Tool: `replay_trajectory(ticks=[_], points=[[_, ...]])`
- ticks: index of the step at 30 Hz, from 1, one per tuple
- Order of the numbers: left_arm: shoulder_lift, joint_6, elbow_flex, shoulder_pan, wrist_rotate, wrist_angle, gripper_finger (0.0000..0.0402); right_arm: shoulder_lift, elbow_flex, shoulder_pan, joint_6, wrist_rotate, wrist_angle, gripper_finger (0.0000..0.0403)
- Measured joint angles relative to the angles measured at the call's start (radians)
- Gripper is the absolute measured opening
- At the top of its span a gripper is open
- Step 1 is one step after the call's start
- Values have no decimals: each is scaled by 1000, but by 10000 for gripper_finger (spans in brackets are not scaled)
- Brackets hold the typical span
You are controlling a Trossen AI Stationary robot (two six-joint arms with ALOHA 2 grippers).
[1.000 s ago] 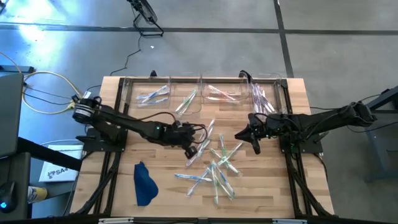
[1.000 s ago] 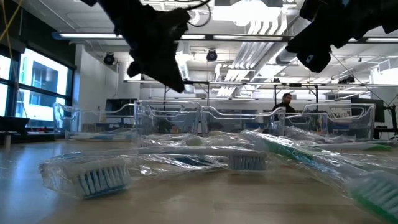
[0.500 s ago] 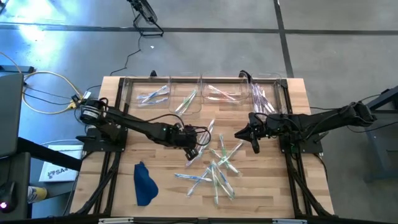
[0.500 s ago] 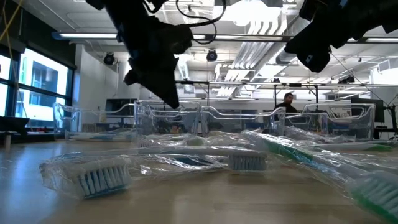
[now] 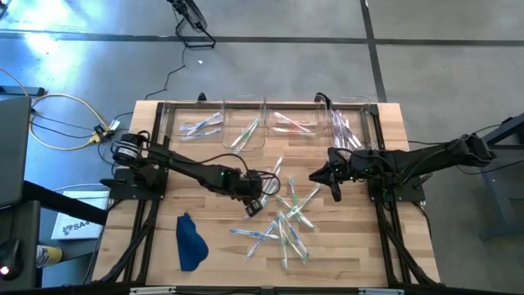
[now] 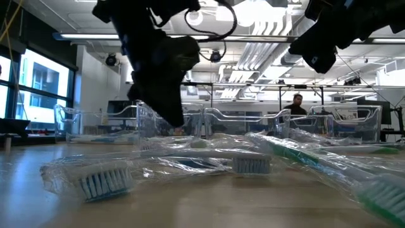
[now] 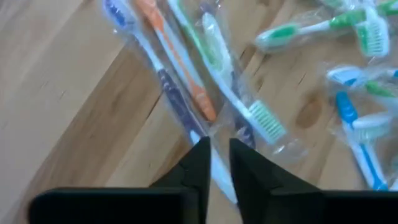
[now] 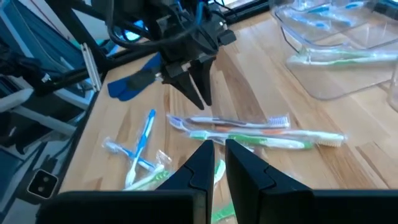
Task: Pick & Place Toothbrushes
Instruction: Put the purple toothbrush into the right transparent bin
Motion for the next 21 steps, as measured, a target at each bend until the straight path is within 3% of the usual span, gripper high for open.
replay_trajectory(ticks=[9,21], points=[[0,-53,1,0,9,-26,141,0,0,0,3,0,-19,31],[81,-82,-1,0,52,-2,145,0,0,0,3,0,-23,31]])
